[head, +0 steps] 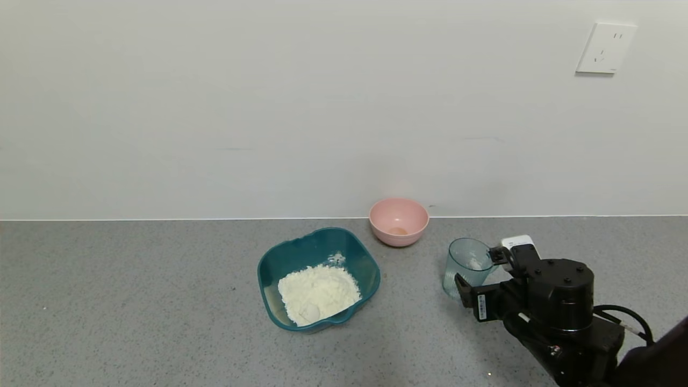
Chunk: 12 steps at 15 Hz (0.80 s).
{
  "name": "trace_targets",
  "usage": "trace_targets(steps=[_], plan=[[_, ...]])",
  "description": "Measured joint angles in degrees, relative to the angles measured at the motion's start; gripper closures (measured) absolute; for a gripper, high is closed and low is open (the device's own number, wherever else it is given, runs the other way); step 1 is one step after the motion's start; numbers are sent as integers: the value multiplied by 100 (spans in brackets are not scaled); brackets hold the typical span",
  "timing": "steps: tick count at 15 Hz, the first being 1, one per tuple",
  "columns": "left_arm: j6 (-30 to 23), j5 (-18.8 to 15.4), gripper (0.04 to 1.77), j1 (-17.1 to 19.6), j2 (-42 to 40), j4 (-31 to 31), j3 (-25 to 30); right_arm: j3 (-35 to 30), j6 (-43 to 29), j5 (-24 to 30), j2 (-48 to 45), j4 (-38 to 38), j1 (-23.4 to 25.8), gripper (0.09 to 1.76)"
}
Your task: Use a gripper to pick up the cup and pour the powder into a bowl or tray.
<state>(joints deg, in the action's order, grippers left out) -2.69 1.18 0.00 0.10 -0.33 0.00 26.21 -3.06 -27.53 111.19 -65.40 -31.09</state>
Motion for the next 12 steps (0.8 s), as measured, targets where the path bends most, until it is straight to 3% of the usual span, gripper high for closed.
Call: trace_targets(steps=[6, 10, 12], plan=[[0, 0, 9, 0, 0, 0, 0, 85, -16, -1, -2409, 3148, -374, 15], [0, 0, 9, 0, 0, 0, 0, 592, -24, -9, -4214, 5744, -571, 15], [0, 0, 9, -2, 0, 0, 0, 914, -27, -11, -5014, 6648, -607, 15]])
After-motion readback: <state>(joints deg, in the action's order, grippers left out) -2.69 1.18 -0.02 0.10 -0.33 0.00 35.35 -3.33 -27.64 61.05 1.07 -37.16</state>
